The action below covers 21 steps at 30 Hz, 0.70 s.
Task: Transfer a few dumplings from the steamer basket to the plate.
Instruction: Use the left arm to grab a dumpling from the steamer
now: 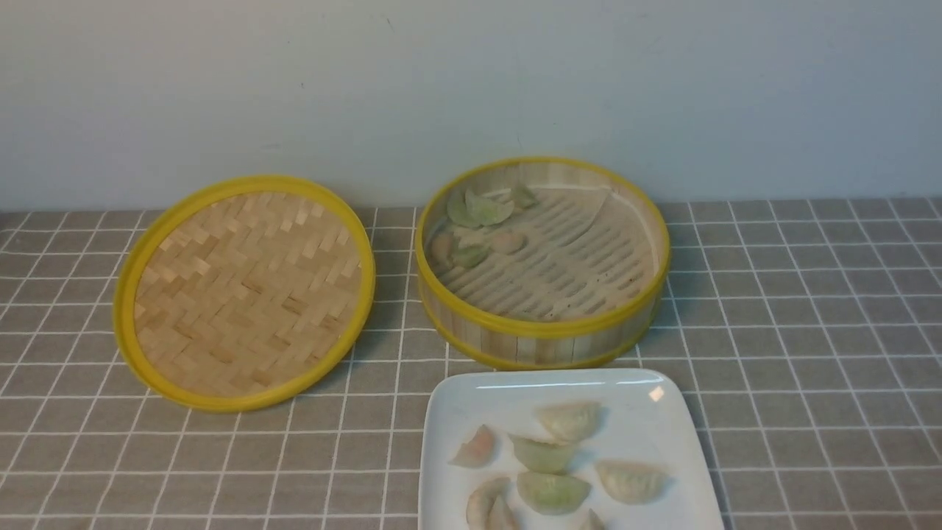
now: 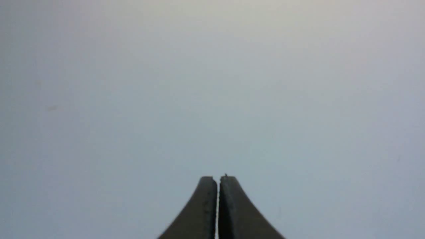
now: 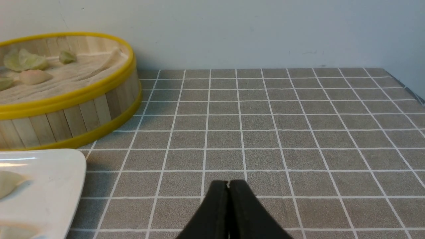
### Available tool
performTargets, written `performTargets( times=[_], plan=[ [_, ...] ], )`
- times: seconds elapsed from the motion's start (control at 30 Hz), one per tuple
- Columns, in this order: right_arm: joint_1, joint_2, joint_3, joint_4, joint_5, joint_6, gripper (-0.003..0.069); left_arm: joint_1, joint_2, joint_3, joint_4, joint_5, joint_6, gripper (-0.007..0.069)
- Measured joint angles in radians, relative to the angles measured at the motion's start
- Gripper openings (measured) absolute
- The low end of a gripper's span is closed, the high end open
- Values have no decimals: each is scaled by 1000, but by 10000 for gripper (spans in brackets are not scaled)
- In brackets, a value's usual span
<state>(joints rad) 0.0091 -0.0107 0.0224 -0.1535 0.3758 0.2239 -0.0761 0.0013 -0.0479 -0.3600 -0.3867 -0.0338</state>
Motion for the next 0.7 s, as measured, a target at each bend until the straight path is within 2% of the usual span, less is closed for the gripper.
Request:
performTargets(
  times=[0.1,0.17,0.27,0.3,0.43,0.5,0.53,0.7],
  plan=[
    [0,0,0,0,0,0,-15,0,80,-144,66,99,-35,-5],
    [0,0,0,0,0,0,-15,0,285,-400,168,380,-86,-5],
    [0,0,0,0,0,0,-15,0,567,-694,205,788,-104,-5],
    [0,0,0,0,0,0,-15,0,587,-712,206,841,-103,-5],
    [0,0,0,0,0,0,-15,-1,949,-1010,197,1215,-23,-5],
    [0,0,0,0,0,0,-15,-1,1048,-1093,182,1293,34,-5],
    [0,0,0,0,0,0,-15,-2,1181,-1181,148,1354,103,-5],
    [0,0,0,0,0,0,-15,-55,1455,-1360,59,1403,248,-5]
  ],
)
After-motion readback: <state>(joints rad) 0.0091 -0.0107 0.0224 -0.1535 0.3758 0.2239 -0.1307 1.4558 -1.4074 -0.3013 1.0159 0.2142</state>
